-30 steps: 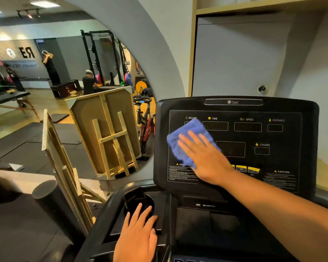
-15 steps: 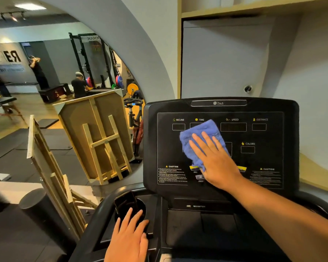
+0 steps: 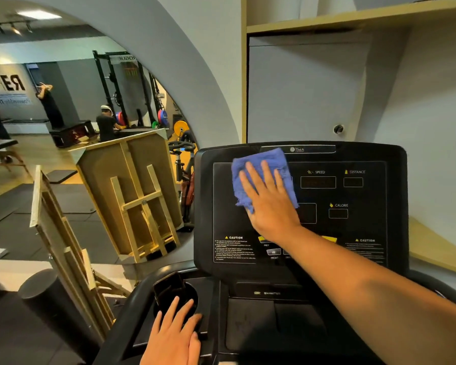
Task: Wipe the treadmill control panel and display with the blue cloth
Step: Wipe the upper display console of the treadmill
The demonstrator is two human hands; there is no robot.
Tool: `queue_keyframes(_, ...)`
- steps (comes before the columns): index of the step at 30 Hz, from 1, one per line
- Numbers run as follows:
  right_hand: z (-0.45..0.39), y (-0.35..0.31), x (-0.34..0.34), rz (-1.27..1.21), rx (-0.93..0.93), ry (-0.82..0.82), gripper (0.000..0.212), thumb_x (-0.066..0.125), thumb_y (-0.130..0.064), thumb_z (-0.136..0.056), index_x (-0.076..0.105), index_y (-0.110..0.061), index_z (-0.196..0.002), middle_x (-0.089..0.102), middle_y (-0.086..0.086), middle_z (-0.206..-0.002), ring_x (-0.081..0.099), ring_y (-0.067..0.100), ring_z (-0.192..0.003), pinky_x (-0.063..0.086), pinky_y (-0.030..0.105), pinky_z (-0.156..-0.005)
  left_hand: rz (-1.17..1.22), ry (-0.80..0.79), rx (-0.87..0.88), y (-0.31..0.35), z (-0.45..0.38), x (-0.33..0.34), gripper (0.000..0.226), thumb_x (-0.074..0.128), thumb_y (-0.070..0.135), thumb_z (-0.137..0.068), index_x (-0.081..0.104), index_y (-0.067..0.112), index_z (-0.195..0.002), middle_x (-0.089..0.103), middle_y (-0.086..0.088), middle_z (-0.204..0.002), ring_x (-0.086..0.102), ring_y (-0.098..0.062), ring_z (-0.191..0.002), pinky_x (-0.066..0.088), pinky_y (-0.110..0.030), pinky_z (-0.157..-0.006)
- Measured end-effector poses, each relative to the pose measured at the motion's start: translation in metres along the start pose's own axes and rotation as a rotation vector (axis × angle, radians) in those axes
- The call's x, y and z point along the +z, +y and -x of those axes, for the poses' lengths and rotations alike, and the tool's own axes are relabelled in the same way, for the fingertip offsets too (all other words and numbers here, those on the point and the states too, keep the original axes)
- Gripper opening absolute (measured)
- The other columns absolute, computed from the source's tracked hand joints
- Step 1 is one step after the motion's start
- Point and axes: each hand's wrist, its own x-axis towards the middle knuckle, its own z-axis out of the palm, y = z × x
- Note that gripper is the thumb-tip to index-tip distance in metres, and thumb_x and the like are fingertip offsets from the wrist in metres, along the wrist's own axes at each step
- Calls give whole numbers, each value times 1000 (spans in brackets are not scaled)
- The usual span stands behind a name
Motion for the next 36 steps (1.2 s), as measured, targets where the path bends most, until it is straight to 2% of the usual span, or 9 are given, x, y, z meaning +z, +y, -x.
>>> queue_keyframes(3, 8, 27, -6, 93, -171, -46, 80, 48, -41, -95, 8, -15, -158, 1, 9, -167, -5, 32, -153, 5, 49, -123, 9, -16, 0, 0, 0, 0, 37, 46, 45, -65, 71, 47, -93, 69, 11, -123, 41, -19, -127, -10, -31, -117)
queue_keyframes(5, 21, 59, -9, 89, -136, -59, 83, 52, -37, -92, 6, -16, -158, 2, 8, -167, -4, 30, -153, 8, 49, -123, 4, -24, 0, 1, -2, 1, 37, 46, 46, -63, 71, 48, -91, 69, 11, -122, 41, -18, -126, -11, -31, -117)
queue_keyframes(9, 37, 100, -17, -67, 292, 54, 77, 45, -29, -94, 5, -16, -158, 4, 10, -167, -4, 29, -153, 6, 50, -123, -23, -22, 0, -1, -4, 3, 36, 46, 47, -64, 71, 49, -90, 69, 12, -120, 41, -18, -125, -12, -33, -117)
queue_keyframes(13, 6, 69, -19, -91, 649, 161, 69, 37, -36, -101, 8, -10, -158, 4, 14, -166, -2, 37, -152, 6, 54, -123, -15, -1, 7, 0, -2, -1, 36, 47, 46, -65, 71, 48, -91, 69, 12, -121, 41, -18, -125, -10, -32, -117)
queue_keyframes(19, -33, -3, -15, -42, 185, 27, 75, 40, -40, -97, 8, -13, -158, 5, 11, -167, -3, 38, -152, 10, 56, -121, -30, -14, 8, 0, -2, 0, 35, 47, 45, -65, 70, 49, -92, 69, 12, -121, 41, -18, -125, -11, -32, -116)
queue_keyframes(24, -27, 23, -18, -25, -65, -11, 76, 50, -38, -94, 15, -16, -158, 11, 3, -167, 1, 29, -153, 9, 48, -123, -12, 5, 10, -1, -2, 0, 36, 44, 43, -66, 70, 48, -90, 70, 10, -119, 42, -18, -124, -3, -32, -115)
queue_keyframes(27, -10, 45, -18, -45, 23, 21, 74, 50, -32, -94, 15, -15, -158, 11, 3, -167, 0, 27, -153, 6, 47, -124, -3, -10, 11, -1, 0, 2, 37, 43, 41, -67, 71, 48, -90, 71, 9, -119, 42, -19, -124, 3, -33, -109)
queue_keyframes(32, 15, 51, -14, -111, 438, 106, 72, 47, -30, -98, 11, -12, -158, 6, 9, -167, -3, 31, -153, 7, 51, -123, -13, 0, 3, -1, 0, 0, 36, 43, 43, -66, 71, 48, -88, 71, 10, -117, 43, -19, -123, -9, -31, -116)
queue_keyframes(36, -2, 25, -15, -86, 537, 99, 71, 38, -38, -98, 11, -12, -158, 7, 13, -166, -1, 39, -152, 4, 54, -122, -61, 23, 7, -5, 1, 4, 35, 44, 43, -67, 70, 48, -90, 70, 11, -119, 42, -19, -124, 7, -36, -109)
